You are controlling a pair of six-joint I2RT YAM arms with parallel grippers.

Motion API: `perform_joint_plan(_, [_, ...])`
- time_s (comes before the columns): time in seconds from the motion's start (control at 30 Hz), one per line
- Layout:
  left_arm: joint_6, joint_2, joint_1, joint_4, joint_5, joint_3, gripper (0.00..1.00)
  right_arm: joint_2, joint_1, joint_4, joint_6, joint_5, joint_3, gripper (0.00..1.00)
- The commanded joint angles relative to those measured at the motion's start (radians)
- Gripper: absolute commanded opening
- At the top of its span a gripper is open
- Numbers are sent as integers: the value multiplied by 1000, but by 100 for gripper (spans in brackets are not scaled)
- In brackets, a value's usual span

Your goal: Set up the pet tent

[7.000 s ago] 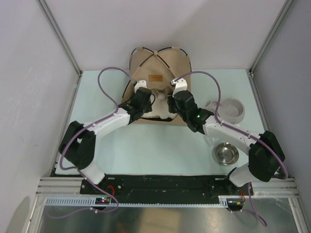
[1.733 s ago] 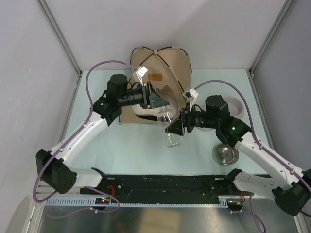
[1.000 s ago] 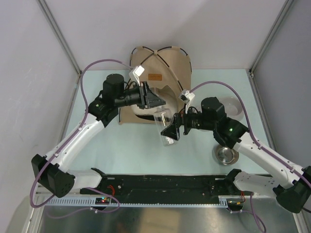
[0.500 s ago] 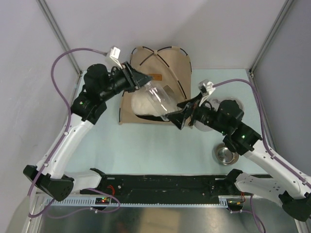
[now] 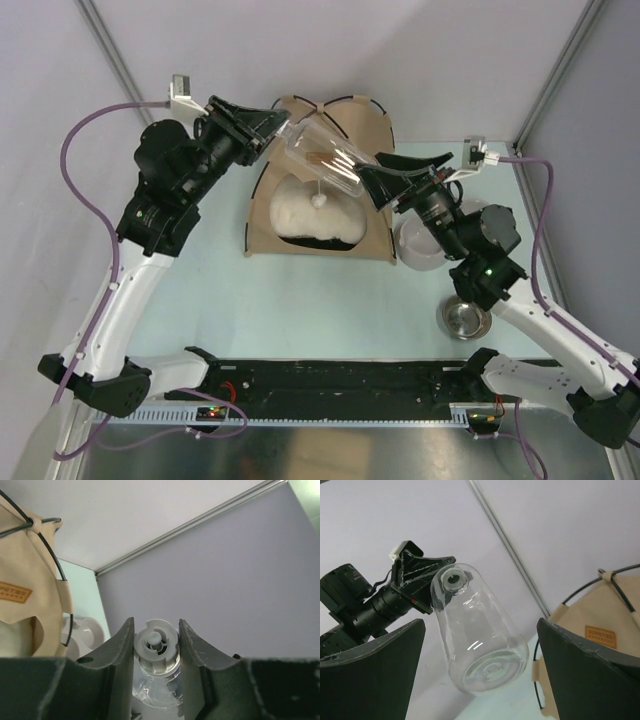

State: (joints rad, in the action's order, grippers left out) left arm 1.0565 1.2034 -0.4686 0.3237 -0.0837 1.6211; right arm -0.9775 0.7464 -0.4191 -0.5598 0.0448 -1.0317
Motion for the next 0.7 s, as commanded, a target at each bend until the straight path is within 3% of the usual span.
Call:
perform_joint_plan(0.0, [174,-9,0,-39,20,35,0,-53,-7,-214,-51,-28,-36,99])
perform_joint_plan(0.3, [299,-51,1,-64,107,-36,0,-82,-8,-247,-116,-75,-37,99])
perform_joint_plan(0.43, [328,-49,0,-81,98,-56,0,-96,-8,-279,-134,-118,-43,93])
perform_joint_plan(0.67, [384,-8,-2,-137,1,-83,0,-111,-21,-191,-155,-182,-80,83])
